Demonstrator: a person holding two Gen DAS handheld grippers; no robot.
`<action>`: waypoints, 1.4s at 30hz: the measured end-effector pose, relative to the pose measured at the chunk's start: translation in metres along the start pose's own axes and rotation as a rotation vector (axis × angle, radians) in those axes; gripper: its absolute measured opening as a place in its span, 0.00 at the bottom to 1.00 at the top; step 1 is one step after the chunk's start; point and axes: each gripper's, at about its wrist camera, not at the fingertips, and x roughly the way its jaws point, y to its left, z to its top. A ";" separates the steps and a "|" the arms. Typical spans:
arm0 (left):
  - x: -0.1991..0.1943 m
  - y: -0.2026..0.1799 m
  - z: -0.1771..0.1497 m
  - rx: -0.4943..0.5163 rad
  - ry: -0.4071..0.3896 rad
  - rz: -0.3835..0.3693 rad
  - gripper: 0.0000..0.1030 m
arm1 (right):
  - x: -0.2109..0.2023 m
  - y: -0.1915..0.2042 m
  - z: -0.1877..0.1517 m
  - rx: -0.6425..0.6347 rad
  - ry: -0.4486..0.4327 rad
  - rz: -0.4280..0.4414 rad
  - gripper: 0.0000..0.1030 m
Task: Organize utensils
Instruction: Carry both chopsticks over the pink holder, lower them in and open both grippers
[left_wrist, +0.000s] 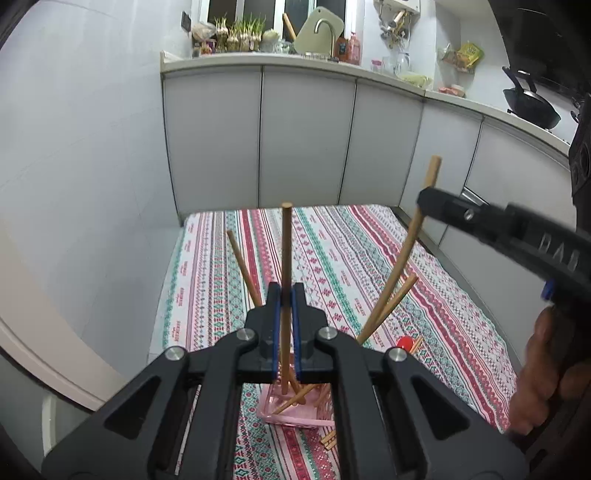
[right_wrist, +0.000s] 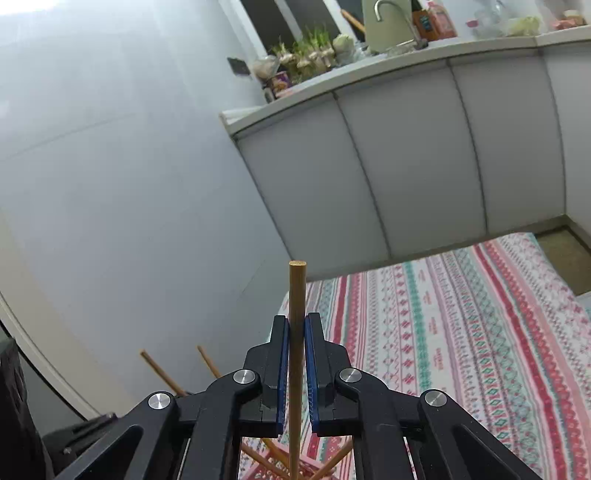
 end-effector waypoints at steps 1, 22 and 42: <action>0.002 0.001 -0.001 0.000 0.008 -0.003 0.06 | 0.004 0.001 -0.003 -0.008 0.007 -0.001 0.07; 0.016 0.011 -0.008 -0.050 0.066 -0.040 0.06 | 0.041 -0.007 -0.028 -0.011 0.148 0.000 0.12; -0.030 0.007 0.000 -0.086 0.028 -0.043 0.35 | -0.010 -0.005 -0.002 -0.029 0.121 0.025 0.34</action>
